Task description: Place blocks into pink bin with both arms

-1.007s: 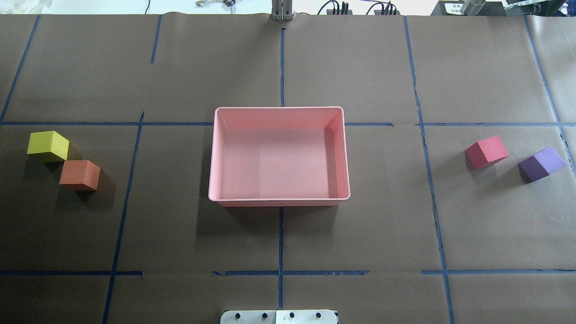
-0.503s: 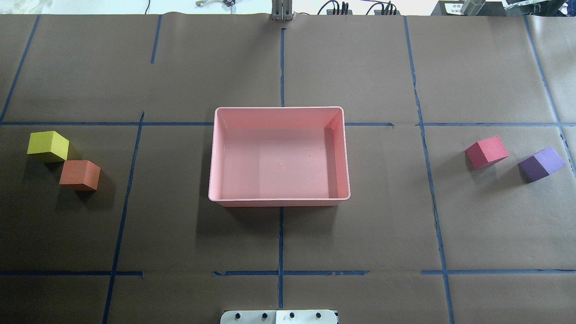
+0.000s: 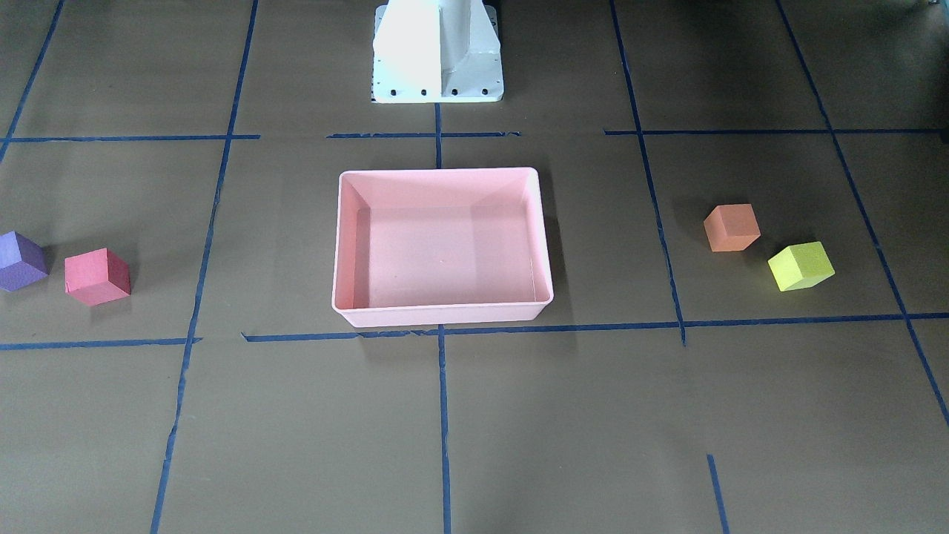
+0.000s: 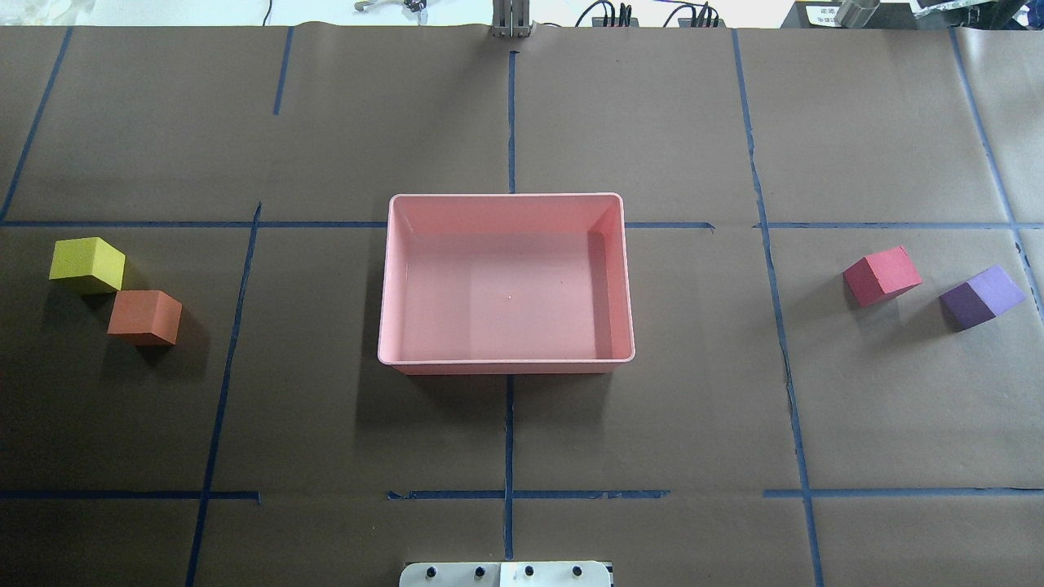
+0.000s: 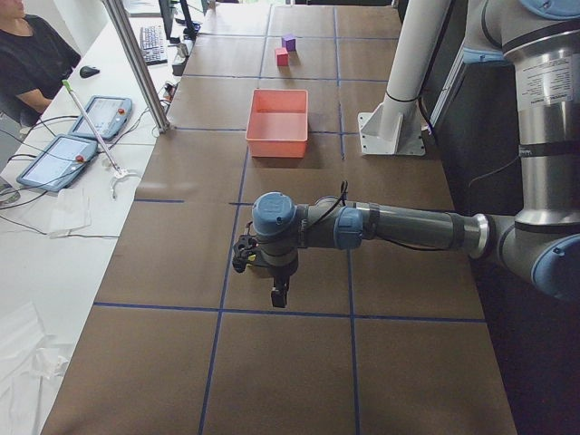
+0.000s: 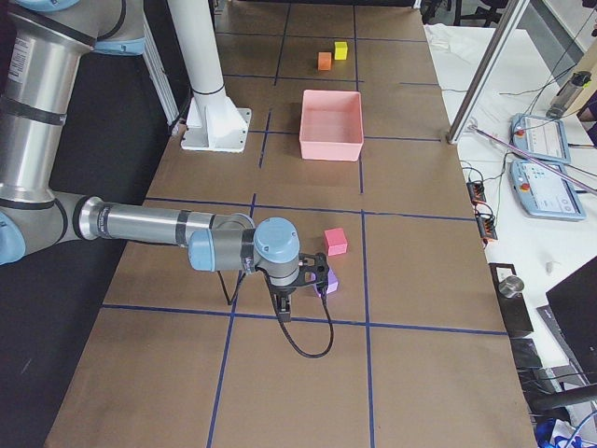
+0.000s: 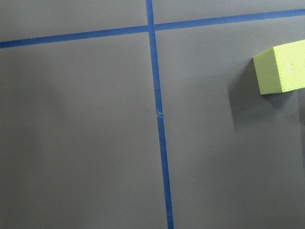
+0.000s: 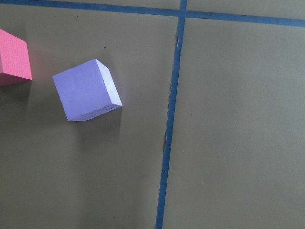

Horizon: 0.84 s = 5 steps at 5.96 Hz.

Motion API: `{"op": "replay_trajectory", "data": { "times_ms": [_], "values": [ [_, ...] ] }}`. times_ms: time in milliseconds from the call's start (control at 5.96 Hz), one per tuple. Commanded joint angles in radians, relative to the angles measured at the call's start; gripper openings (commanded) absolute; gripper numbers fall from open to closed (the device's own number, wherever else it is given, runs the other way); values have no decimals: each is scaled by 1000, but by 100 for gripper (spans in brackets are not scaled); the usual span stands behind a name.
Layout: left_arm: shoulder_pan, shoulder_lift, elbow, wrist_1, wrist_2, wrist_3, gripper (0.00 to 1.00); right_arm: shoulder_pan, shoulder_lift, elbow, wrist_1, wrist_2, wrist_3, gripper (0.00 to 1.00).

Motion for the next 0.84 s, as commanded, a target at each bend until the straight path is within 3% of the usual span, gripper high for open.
{"op": "replay_trajectory", "data": {
  "times_ms": [0,336,671],
  "values": [
    [0,1,0,0,0,3,100,1,-4,-2,7,29,51,100],
    [2,-1,3,-2,0,0,100,-27,12,3,21,28,53,100],
    [2,-1,9,-2,0,3,100,-192,92,-9,64,-10,56,100]
  ]
}}
